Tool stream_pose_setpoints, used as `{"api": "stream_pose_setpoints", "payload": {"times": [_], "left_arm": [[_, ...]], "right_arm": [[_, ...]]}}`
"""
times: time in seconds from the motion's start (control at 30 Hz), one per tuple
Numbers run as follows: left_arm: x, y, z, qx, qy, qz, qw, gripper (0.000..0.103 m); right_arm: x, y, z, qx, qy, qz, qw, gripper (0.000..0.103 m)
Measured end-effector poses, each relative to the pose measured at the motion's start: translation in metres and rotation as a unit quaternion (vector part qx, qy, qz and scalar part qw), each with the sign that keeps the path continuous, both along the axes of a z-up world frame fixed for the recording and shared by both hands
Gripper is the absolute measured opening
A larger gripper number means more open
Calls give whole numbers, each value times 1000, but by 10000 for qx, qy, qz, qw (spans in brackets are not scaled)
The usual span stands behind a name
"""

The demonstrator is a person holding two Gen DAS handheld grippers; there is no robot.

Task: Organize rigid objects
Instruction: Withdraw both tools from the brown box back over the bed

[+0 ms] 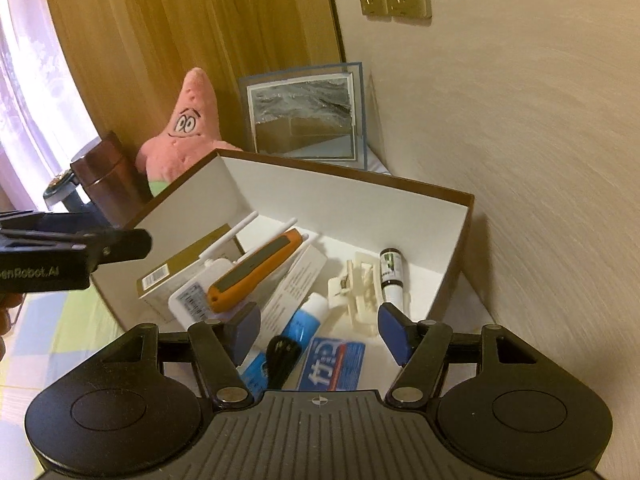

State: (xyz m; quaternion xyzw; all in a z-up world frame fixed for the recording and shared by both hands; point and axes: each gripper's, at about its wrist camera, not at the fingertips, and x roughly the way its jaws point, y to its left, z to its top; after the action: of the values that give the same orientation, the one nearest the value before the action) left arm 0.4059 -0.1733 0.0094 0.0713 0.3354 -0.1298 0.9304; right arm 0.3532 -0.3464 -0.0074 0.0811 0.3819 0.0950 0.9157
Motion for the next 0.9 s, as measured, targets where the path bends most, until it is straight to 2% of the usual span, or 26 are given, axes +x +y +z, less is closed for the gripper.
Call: {"api": "stream_pose_setpoints", "payload": {"times": [0.17,0.27,0.67,0.9], "left_arm": [[-34,13,4,-153,51,6,9999,76],[-58,24,6,-177,67,175,9997,76],[-167,82,11,-203,229,693,9971,76],[-230,116,10,-228,330,918,9950,76]], "right_arm": [[-29,6,8,121,-85,-73,9999,62],[-48,13,13,212,-126,-105,9996,62],[-132,61,19,12,-6,6,10000,62],[-185,91,21,132,43,142,9998,62]]}}
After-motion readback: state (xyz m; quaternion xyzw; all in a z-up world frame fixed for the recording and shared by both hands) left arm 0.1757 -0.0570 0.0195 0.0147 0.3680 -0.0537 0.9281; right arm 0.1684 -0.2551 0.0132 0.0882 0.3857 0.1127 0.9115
